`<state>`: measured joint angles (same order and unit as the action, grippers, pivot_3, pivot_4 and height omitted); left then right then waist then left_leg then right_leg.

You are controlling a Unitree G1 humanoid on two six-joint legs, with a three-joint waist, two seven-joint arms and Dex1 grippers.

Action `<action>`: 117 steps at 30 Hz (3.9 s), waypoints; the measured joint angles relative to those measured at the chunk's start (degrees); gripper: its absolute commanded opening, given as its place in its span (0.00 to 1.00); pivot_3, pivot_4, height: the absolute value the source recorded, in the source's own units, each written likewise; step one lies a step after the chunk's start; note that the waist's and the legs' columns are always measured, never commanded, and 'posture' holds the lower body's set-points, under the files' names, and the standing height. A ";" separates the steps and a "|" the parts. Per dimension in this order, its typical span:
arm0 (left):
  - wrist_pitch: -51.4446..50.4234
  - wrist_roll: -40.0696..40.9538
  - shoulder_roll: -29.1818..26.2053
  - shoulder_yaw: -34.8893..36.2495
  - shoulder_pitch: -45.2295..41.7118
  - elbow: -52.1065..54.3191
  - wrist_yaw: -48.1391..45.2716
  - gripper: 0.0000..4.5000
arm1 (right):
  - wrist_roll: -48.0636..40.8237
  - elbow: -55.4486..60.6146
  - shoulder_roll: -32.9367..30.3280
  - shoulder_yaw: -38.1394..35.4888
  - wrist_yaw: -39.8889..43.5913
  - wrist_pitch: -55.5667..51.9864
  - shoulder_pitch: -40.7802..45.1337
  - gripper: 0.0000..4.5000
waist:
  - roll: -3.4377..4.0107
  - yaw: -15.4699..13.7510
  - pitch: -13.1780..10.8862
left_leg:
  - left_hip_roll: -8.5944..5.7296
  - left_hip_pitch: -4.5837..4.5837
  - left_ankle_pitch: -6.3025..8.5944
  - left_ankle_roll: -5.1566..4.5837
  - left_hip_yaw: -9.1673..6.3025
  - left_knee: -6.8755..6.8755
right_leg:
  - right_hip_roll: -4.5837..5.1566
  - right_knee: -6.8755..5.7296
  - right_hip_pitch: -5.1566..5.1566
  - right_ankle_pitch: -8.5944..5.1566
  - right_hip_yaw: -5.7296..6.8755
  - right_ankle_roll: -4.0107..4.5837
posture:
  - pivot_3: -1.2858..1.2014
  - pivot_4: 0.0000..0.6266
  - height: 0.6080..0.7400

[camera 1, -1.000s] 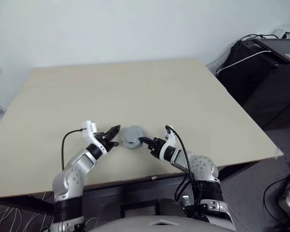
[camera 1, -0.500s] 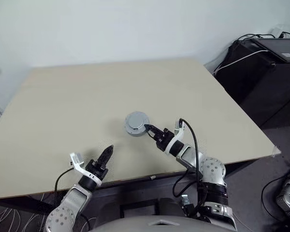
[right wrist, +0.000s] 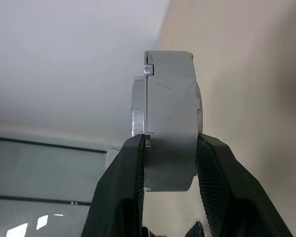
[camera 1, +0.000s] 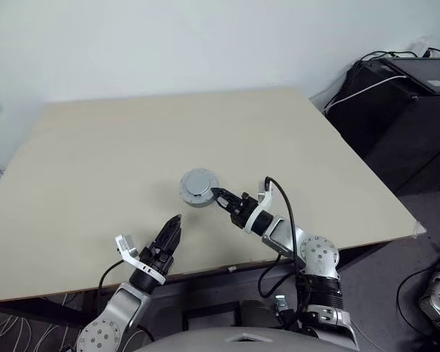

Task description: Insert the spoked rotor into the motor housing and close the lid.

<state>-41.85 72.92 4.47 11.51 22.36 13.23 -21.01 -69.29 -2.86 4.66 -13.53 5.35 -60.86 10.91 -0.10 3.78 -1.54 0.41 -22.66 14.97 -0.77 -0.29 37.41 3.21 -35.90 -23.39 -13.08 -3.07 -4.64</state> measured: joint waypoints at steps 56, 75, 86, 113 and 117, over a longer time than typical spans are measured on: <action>9.25 4.22 -0.25 -3.47 -0.53 -2.06 0.21 0.47 | -3.79 4.05 -1.62 8.35 0.34 -2.59 -5.87 0.63 | -0.01 -0.14 0.02 | 0.00 -0.05 0.01 -0.01 0.02 0.27 | -0.05 -0.04 0.10 0.00 0.03 -0.06 | 0.52 0.00 1.00; 18.60 2.45 -1.68 7.36 -11.58 -8.87 5.61 0.47 | 34.07 18.84 -20.53 21.52 23.09 32.88 -18.06 1.00 | -0.23 -0.54 0.05 | -0.06 0.11 0.01 0.00 -0.01 0.54 | -0.13 0.00 0.48 0.06 0.02 -0.18 | 0.52 0.00 1.00; 18.55 -3.99 -8.35 13.51 -24.51 -24.83 7.55 0.47 | 55.42 14.60 -24.35 23.89 25.76 58.63 -25.48 1.00 | -0.69 -2.03 0.14 | -0.06 0.15 0.00 0.02 -0.07 0.61 | -0.17 -0.01 0.57 0.11 0.03 -0.18 | 0.52 0.00 1.00; 24.11 -25.10 -9.22 17.94 -47.56 -55.55 5.73 0.69 | 57.53 9.75 -21.52 23.79 25.98 64.08 -26.92 1.00 | -0.80 -3.04 0.12 | -0.06 0.27 -0.04 0.06 -0.10 0.73 | -0.21 -0.03 0.74 0.44 0.04 0.07 | 0.52 0.00 1.00; 23.97 -25.71 -9.16 18.42 -47.80 -55.36 5.87 0.98 | 57.72 9.91 -21.11 23.97 25.89 63.60 -26.78 1.00 | -0.76 -3.02 0.16 | -0.06 0.54 -0.04 0.07 -0.06 0.71 | -0.21 -0.03 0.96 0.44 0.01 0.06 | 0.52 0.00 1.00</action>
<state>-17.87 47.22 -4.68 29.93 -25.44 -42.14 -15.14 -11.57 7.04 -16.46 10.43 31.25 2.74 -15.87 -0.85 0.77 -1.38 0.36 -22.12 14.93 -0.71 -0.36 38.12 3.00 -35.93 -22.43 -12.64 -3.06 -4.58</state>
